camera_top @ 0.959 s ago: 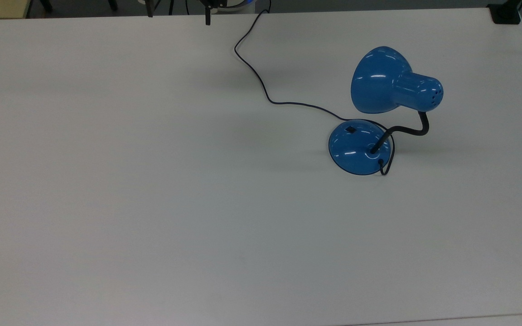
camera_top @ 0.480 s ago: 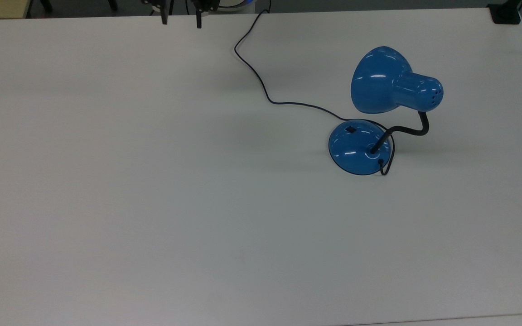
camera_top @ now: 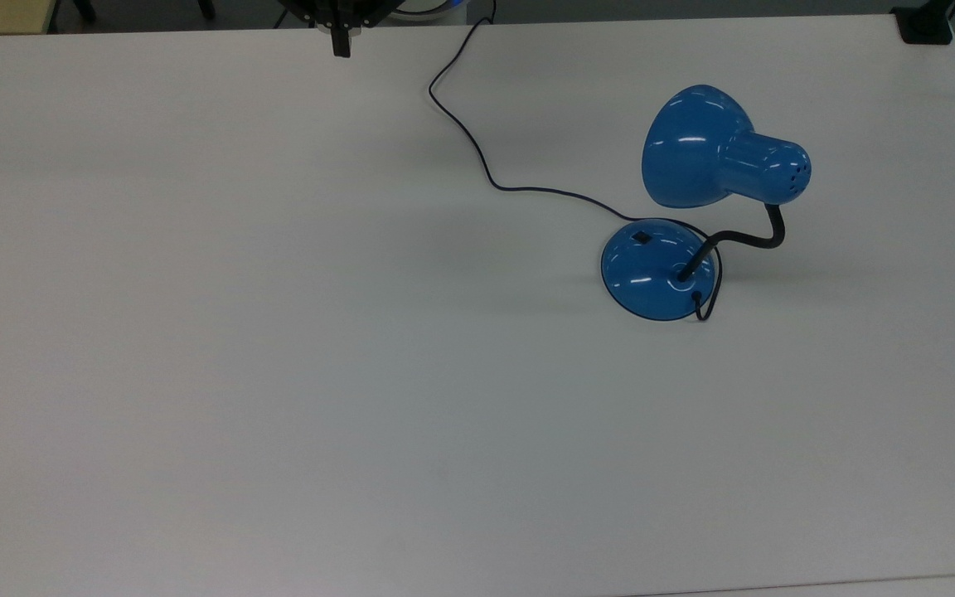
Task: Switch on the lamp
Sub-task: 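Move the gripper toward the blue lamp base and its switch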
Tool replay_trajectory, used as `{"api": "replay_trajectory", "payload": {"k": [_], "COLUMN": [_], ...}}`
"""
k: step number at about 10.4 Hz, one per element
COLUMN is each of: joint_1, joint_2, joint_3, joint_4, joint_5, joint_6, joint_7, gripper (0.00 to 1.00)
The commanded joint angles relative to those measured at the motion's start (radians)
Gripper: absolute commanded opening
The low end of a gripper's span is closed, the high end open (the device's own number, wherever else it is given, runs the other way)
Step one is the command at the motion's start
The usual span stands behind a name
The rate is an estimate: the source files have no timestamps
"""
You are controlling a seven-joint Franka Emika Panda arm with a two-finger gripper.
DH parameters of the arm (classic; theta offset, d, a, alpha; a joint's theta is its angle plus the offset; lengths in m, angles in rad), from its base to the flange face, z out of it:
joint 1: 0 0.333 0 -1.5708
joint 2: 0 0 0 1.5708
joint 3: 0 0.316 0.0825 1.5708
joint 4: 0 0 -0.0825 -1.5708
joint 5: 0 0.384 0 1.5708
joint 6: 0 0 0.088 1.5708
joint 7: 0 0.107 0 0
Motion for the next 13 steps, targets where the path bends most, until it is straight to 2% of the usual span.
{"api": "replay_trajectory", "payload": {"k": [1,4,8,11,13], "joint_1": [0.006,0.074,0.231,0.333,0.387], "joint_2": [-0.006,-0.013,-0.013,0.016,0.082], "joint_3": [0.004,0.007,0.007,0.009,0.009], "joint_4": [-0.056,-0.148,-0.367,-0.460,-0.477], "joint_5": [0.052,0.058,0.056,0.058,0.058], "joint_6": [0.065,0.150,0.396,0.602,0.714], "joint_7": [-0.047,-0.092,-0.109,-0.121,-0.142], "gripper": [0.00,0.00,0.00,0.00,0.00]}}
